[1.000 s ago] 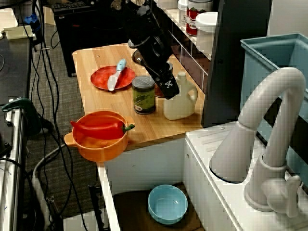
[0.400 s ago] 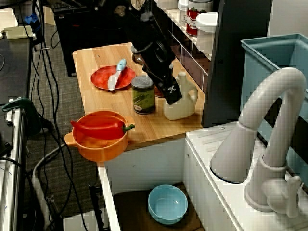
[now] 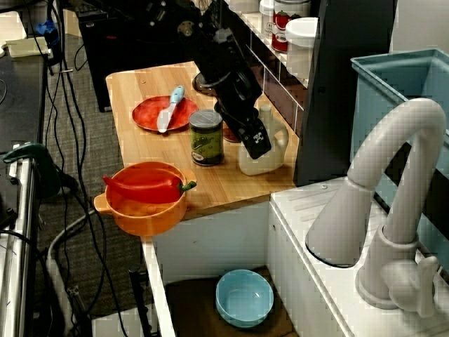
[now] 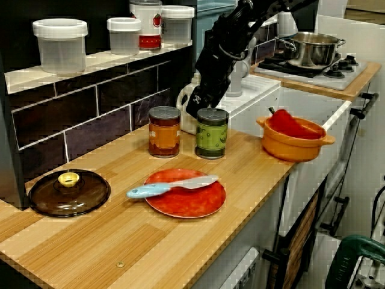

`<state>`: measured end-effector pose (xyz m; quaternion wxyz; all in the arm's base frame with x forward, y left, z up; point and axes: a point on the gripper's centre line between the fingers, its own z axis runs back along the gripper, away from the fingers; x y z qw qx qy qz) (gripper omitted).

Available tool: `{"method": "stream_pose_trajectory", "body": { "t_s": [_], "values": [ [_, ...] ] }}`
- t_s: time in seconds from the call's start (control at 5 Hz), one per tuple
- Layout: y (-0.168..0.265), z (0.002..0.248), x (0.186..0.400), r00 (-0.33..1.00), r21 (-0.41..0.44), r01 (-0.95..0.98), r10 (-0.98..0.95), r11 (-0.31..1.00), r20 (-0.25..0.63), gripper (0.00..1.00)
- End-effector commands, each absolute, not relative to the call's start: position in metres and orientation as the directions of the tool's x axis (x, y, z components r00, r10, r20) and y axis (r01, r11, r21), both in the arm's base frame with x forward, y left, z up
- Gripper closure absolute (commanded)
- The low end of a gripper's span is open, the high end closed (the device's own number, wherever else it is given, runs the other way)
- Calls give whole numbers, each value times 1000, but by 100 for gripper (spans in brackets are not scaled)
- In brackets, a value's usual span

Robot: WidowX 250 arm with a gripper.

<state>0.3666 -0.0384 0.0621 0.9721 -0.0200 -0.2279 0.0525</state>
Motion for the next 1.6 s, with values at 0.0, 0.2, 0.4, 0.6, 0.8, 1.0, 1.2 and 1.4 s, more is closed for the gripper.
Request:
{"method": "stream_pose_trajectory", "body": {
  "t_s": [0.0, 0.2, 0.4, 0.6, 0.8, 1.0, 1.2, 1.4],
  "values": [
    [-18, 83, 368, 871, -79, -83, 111, 993, 480, 100],
    [-16, 89, 365, 869, -90, -79, 112, 993, 481, 100],
    [-8, 97, 362, 878, -111, -78, 121, 991, 464, 100],
    [0, 112, 357, 898, -158, -53, 117, 986, 425, 100],
    [4, 124, 351, 897, -186, -38, 116, 982, 427, 100],
    [7, 126, 350, 904, -213, -34, 121, 976, 410, 100],
    [8, 133, 348, 912, -239, -21, 117, 971, 393, 100],
    [9, 145, 341, 914, -271, 4, 106, 962, 391, 100]
  ]
}}
